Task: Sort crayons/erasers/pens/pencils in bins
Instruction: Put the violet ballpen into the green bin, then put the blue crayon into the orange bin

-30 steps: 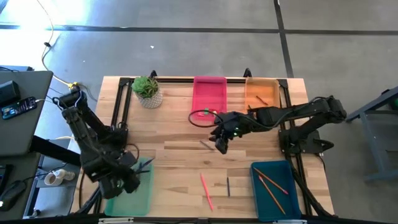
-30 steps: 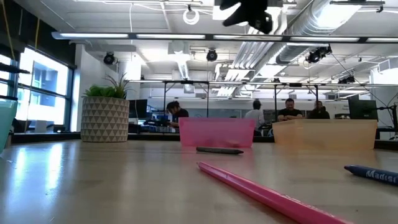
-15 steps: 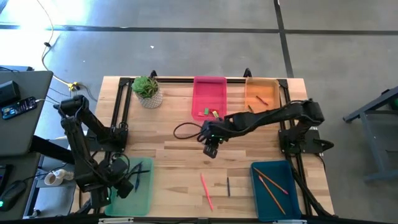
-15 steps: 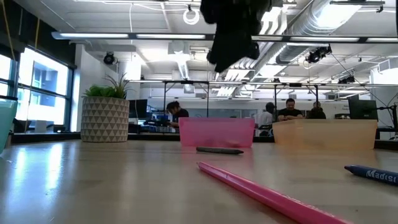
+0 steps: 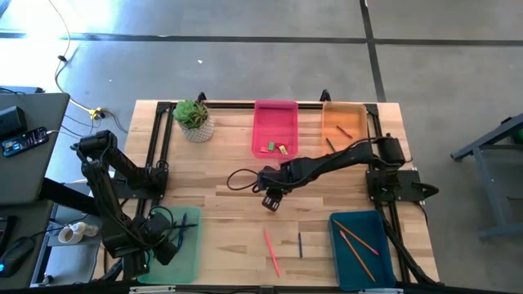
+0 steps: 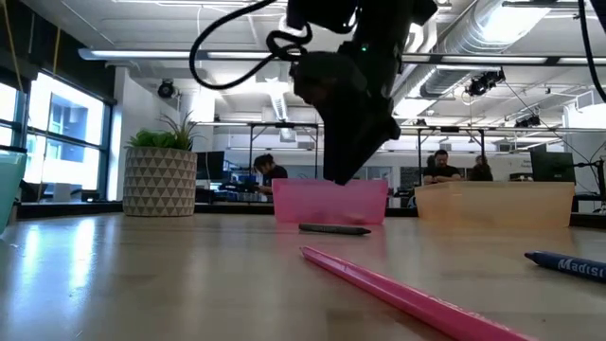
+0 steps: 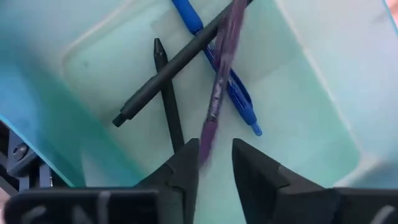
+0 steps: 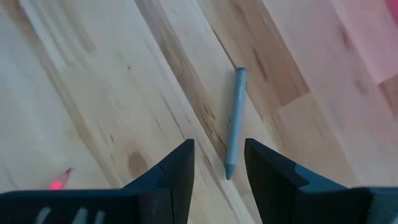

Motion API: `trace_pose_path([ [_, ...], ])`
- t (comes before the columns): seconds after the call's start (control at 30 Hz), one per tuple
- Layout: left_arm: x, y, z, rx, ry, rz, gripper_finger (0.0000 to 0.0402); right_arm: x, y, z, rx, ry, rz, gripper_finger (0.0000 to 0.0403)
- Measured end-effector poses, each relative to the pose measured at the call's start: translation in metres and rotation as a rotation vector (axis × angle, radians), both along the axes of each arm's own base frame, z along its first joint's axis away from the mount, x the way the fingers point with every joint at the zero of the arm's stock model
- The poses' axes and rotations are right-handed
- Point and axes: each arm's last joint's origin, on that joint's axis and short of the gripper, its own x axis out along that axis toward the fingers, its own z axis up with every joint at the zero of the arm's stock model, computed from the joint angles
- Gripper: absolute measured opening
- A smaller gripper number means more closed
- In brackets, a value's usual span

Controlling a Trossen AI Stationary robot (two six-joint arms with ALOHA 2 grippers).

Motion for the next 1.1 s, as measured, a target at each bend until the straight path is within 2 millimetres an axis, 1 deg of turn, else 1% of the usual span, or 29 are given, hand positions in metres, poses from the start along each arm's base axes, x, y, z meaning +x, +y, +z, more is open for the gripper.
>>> trace_pose_path([
  [0.2,0.001,0.0,0.001,-0.016,-0.005,0.021,0.0131,0.004,0.0,-0.016,-0.022,0.037,-0.031,0.0133],
  [0.33,-0.001,0.002,0.006,-0.045,0.004,0.024,0.0148,0.005,0.0,-0.027,-0.026,0.065,-0.032,0.0133],
  [0.5,-0.002,0.008,0.018,-0.082,-0.035,-0.003,0.0144,0.007,0.0,-0.035,-0.029,0.085,-0.033,0.0133],
  [0.73,-0.005,0.021,0.041,-0.124,-0.17,-0.05,0.0128,0.008,0.0,-0.043,-0.023,0.102,-0.061,0.0133],
  [0.9,-0.006,0.035,0.059,-0.135,-0.292,-0.073,0.0122,0.009,0.0,-0.052,-0.023,0.128,-0.084,0.0133],
  [1.03,-0.004,0.048,0.072,-0.123,-0.397,-0.087,0.0122,0.008,0.0,-0.052,-0.021,0.137,-0.115,0.0131],
  [1.1,-0.003,0.055,0.077,-0.108,-0.445,-0.095,0.0122,0.008,0.0,-0.053,-0.02,0.14,-0.138,0.0122],
])
